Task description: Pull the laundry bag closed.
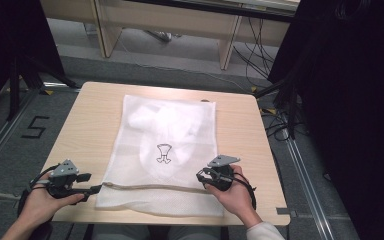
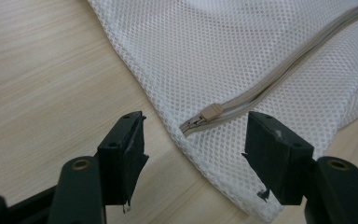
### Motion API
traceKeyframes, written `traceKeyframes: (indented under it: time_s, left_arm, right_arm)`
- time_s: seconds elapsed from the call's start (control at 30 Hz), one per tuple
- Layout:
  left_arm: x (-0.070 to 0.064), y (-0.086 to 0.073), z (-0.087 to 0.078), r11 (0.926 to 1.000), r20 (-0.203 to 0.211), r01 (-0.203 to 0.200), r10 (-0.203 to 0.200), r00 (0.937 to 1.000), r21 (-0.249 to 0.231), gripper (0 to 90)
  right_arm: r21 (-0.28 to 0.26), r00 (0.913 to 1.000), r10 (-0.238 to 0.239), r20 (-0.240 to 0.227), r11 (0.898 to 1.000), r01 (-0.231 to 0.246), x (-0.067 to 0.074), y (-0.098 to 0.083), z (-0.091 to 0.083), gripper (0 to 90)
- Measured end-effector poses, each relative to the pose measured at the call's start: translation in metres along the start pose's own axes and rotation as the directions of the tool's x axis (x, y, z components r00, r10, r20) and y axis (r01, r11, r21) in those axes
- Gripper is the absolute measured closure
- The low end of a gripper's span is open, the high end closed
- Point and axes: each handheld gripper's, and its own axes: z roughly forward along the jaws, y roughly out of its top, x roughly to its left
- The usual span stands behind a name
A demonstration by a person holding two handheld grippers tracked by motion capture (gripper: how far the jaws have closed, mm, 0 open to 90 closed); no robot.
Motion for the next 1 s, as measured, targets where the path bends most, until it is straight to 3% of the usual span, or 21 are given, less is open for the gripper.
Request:
traceKeyframes:
  time_s: [0.07, 0.1, 0.13, 0.17, 0.2, 0.23, 0.27, 0.37, 0.43, 0.5, 0.53, 0.63, 0.7, 0.83, 0.93, 1.0]
  left_arm:
    - [0.001, 0.0, -0.001, 1.0, 0.002, -0.004, 0.004, 1.0, 0.009, 36.3]
    - [0.002, 0.0, -0.002, 0.9988, 0.013, -0.018, 0.018, 0.9998, 0.046, 36.3]
    - [0.002, -0.002, -0.001, 0.9994, 0.007, -0.013, 0.013, 0.9999, 0.033, 36.1]
    - [0.0, -0.002, 0.0, 0.9995, 0.011, 0.018, -0.018, 0.9998, 0.026, 35.8]
    - [0.0, -0.002, -0.001, 0.9993, 0.011, 0.004, -0.004, 0.9999, 0.038, 35.7]
    - [0.0, -0.002, -0.001, 0.9993, 0.011, 0.004, -0.004, 0.9999, 0.038, 35.6]
    - [-0.001, -0.002, 0.0, 0.9997, 0.013, 0.005, -0.005, 0.9999, 0.024, 35.4]
    - [-0.001, -0.002, 0.0, 0.9994, 0.008, 0.0, 0.0, 1.0, 0.035, 35.2]
    - [0.0, -0.001, -0.001, 0.9989, 0.013, -0.005, 0.004, 0.9999, 0.047, 35.1]
    - [-0.001, -0.002, 0.001, 0.9995, 0.016, -0.001, 0.0, 0.9999, 0.031, 34.9]
    - [-0.001, -0.002, 0.001, 0.9985, 0.02, 0.013, -0.014, 0.9997, 0.053, 34.7]
    - [-0.001, -0.002, -0.001, 0.999, 0.02, -0.001, 0.0, 0.9998, 0.044, 34.6]
    - [0.0, -0.002, -0.001, 0.9989, 0.017, -0.004, 0.003, 0.9998, 0.048, 34.6]
    - [-0.001, -0.002, 0.0, 0.9994, 0.013, 0.004, -0.004, 0.9999, 0.036, 34.6]
    - [0.001, -0.001, -0.001, 0.9991, 0.023, 0.001, -0.002, 0.9997, 0.042, 34.5]
    - [-0.001, -0.002, 0.0, 0.9989, 0.023, 0.036, -0.036, 0.9991, 0.03, 34.5]
  right_arm:
    - [0.01, 0.9997, -0.015, -0.018, 1.0, 0.015, 0.002, 0.003, 0.0, 61.0]
    - [0.01, 0.9997, -0.015, -0.018, 1.0, 0.015, 0.002, 0.003, 0.0, 61.0]
    - [0.004, 0.9994, -0.026, -0.023, 1.0, 0.026, 0.003, 0.004, 0.0, 60.8]
    - [-0.016, 0.9991, -0.036, -0.023, 0.999, 0.036, 0.006, 0.005, 0.003, 60.6]
    - [-0.003, 0.9979, -0.047, -0.045, 0.999, 0.047, 0.009, 0.01, 0.004, 60.0]
    - [-0.036, 0.9983, -0.047, -0.035, 0.998, 0.046, 0.012, 0.01, 0.008, 59.8]
    - [-0.009, 0.9968, -0.057, -0.056, 0.998, 0.056, 0.014, 0.013, 0.007, 59.8]
    - [-0.027, 0.9951, -0.068, -0.072, 0.997, 0.066, 0.024, 0.019, 0.014, 61.5]
    - [-0.027, 0.9905, -0.103, -0.091, 0.995, 0.101, 0.027, 0.023, 0.018, 61.4]
    - [-0.023, 0.9927, -0.082, -0.088, 0.997, 0.08, 0.031, 0.024, 0.021, 61.0]
    - [-0.023, 0.99, -0.104, -0.095, 0.994, 0.102, 0.036, 0.027, 0.025, 59.4]
    - [-0.026, 0.9843, -0.137, -0.111, 0.991, 0.135, 0.041, 0.031, 0.029, 57.9]
    - [-0.019, 0.9857, -0.124, -0.114, 0.992, 0.123, 0.044, 0.033, 0.031, 57.1]
    - [-0.038, 0.9748, -0.168, -0.147, 0.986, 0.164, 0.055, 0.043, 0.042, 54.2]
    - [-0.087, 0.9756, -0.15, -0.16, 0.987, 0.137, 0.061, 0.05, 0.045, 53.4]
    - [-0.091, 0.9743, -0.151, -0.167, 0.986, 0.137, 0.063, 0.056, 0.045, 51.1]
